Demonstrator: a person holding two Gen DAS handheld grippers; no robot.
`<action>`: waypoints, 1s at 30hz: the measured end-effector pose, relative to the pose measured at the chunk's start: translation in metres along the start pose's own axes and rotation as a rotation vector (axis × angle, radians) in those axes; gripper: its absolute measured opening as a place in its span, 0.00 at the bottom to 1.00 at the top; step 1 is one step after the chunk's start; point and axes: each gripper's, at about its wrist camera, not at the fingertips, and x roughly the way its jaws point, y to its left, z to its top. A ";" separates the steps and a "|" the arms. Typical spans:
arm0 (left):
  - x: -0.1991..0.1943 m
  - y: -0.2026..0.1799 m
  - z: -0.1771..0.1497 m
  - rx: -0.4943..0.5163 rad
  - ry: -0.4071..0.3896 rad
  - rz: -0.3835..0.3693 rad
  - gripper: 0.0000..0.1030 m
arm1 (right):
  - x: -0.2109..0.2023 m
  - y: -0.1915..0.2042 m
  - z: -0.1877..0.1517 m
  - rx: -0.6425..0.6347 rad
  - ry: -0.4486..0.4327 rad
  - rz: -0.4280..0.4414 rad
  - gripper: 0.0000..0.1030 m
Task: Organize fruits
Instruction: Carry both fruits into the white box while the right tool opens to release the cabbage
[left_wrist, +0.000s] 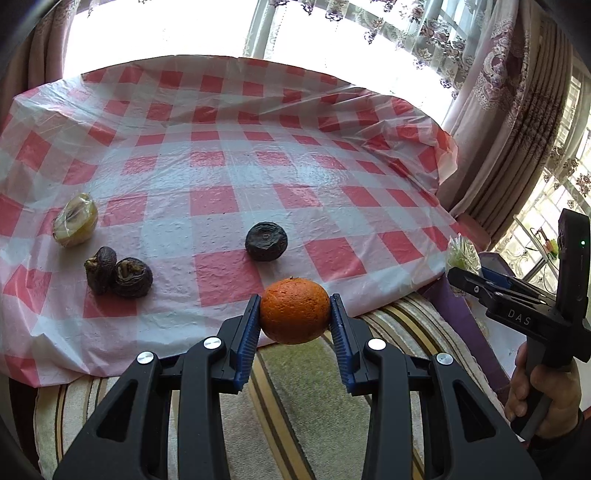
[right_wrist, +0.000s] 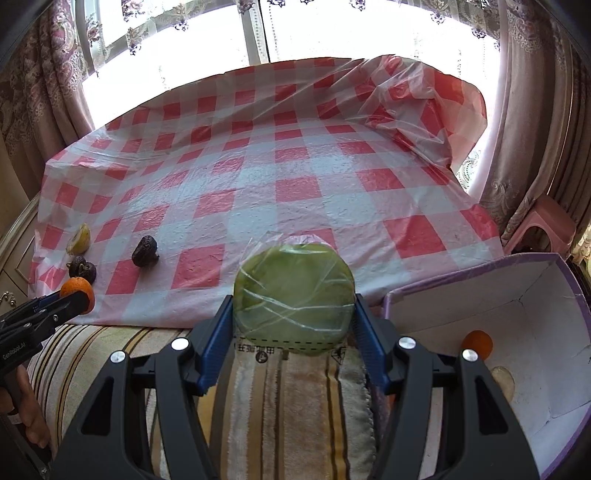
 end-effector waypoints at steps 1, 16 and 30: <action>0.002 -0.006 0.001 0.013 0.003 -0.008 0.34 | -0.003 -0.008 -0.001 0.008 -0.002 -0.013 0.60; 0.036 -0.105 0.018 0.199 0.032 -0.136 0.34 | -0.007 -0.095 -0.017 0.077 0.077 -0.151 0.60; 0.071 -0.170 0.025 0.295 0.081 -0.227 0.34 | 0.031 -0.132 -0.031 0.026 0.284 -0.215 0.60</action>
